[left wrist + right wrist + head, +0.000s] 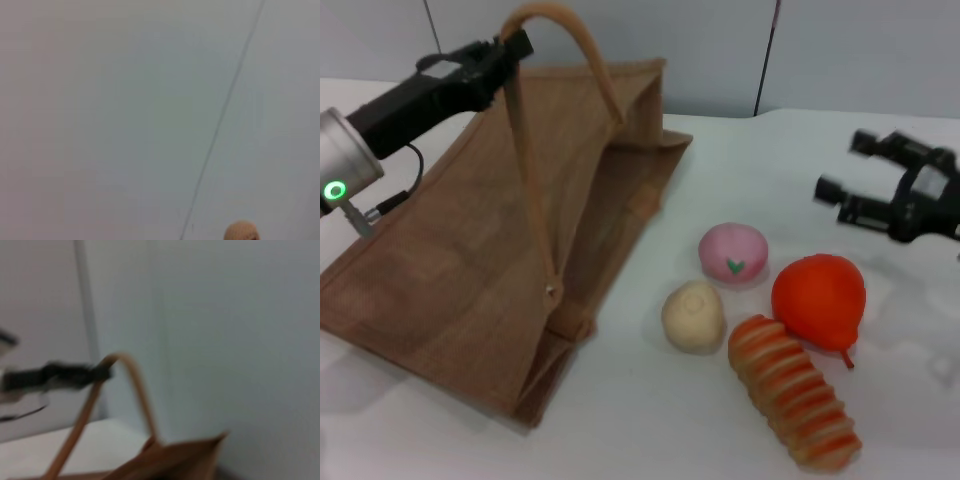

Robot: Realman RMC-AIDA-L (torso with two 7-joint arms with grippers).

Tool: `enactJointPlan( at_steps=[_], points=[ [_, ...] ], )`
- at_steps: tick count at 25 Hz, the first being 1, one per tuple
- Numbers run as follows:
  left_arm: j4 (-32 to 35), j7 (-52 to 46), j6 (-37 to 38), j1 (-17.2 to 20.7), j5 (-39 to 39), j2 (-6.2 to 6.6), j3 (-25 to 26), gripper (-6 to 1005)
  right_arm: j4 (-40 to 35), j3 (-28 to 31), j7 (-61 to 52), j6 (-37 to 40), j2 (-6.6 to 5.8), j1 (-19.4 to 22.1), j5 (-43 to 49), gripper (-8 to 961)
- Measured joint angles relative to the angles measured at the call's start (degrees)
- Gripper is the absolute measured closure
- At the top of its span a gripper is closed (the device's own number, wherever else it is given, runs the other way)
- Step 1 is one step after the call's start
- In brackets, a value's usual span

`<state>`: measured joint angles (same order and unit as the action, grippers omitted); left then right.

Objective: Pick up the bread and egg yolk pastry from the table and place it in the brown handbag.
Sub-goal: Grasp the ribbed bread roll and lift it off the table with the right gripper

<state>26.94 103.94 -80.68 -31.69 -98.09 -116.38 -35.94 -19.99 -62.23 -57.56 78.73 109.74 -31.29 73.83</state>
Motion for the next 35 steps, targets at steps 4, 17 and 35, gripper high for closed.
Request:
enactJointPlan(
  at_steps=[4,17,35],
  points=[
    [-2.0,3.3,-6.5,0.8,-3.9,0.09,0.2,876,-5.3,0.0,-5.6,5.3,0.10,0.0,8.8,96],
    [-3.2,4.9,-11.4,2.2,-4.7,0.31,4.7,874,-24.4,-0.2,-23.8,11.6,6.38,1.7,35.0,96],
    [-3.2,4.4,-11.1,3.8,-4.5,0.69,9.6,872,-61.6,-19.8,-62.0,5.3,6.69,13.4,52.9,99]
  ],
)
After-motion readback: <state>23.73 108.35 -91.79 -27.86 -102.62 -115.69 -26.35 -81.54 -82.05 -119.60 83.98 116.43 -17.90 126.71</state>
